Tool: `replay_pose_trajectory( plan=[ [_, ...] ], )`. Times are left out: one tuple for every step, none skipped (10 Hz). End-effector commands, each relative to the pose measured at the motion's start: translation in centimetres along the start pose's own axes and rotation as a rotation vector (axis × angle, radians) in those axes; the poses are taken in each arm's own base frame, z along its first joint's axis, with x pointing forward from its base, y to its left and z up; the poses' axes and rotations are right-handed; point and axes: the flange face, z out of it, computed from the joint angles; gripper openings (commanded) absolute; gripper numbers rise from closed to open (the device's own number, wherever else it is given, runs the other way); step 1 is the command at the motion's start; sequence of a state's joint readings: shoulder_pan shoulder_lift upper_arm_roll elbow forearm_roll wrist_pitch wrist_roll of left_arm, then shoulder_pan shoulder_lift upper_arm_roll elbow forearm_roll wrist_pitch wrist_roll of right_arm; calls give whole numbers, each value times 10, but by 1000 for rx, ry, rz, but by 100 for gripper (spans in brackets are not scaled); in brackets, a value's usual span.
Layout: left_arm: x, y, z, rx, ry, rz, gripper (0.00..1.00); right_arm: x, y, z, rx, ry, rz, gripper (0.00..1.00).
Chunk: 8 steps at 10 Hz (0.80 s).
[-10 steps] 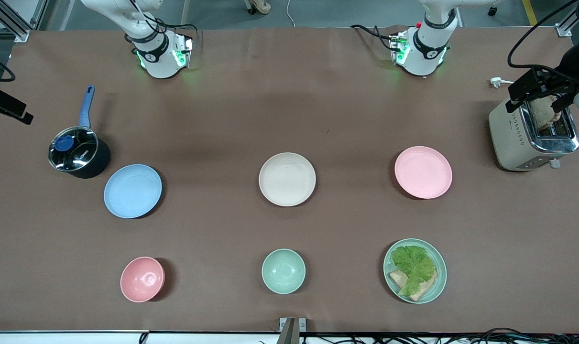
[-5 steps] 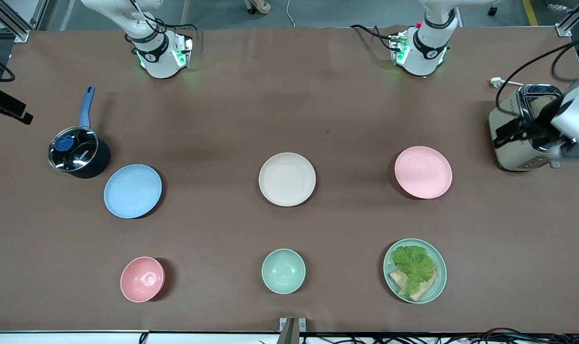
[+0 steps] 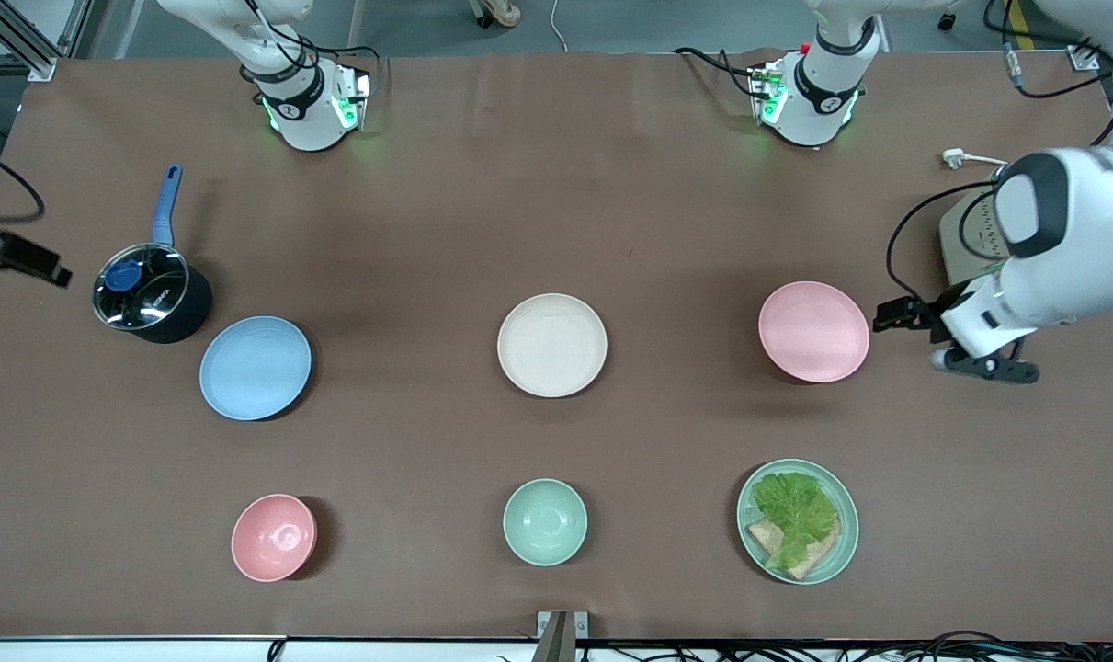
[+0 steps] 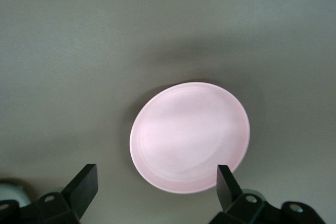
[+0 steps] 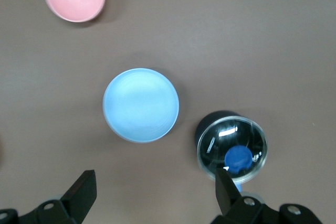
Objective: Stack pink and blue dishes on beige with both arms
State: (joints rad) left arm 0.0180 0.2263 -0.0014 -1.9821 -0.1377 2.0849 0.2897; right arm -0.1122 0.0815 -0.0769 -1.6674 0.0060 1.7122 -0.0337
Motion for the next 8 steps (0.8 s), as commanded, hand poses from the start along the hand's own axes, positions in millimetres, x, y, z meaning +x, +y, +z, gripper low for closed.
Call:
replay_pose_trajectory(
  plan=[
    [0, -20, 74, -9, -28, 7, 98, 9, 11, 83, 23, -15, -19, 100],
    [1, -26, 100, -15, -56, 13, 88, 23, 20, 121, 27, -25, -62, 100],
    [-4, -36, 120, -23, -91, -7, 72, 32, 34, 159, 87, -45, -85, 100],
    [-11, -47, 136, -28, -116, -8, 69, 35, 42, 192, 152, -65, -107, 100],
    [-13, -51, 144, -33, -127, 17, 68, 30, 51, 220, 158, -56, -126, 100],
    [-16, -53, 156, -39, -145, 27, 66, 23, 56, 245, 145, -24, -153, 100],
    [-16, -54, 164, -53, -146, 14, 60, 17, 59, 273, 166, -7, -159, 100],
    [-16, -53, 166, -76, -135, -4, 37, 14, 60, 300, 228, -8, -175, 100]
  ],
)
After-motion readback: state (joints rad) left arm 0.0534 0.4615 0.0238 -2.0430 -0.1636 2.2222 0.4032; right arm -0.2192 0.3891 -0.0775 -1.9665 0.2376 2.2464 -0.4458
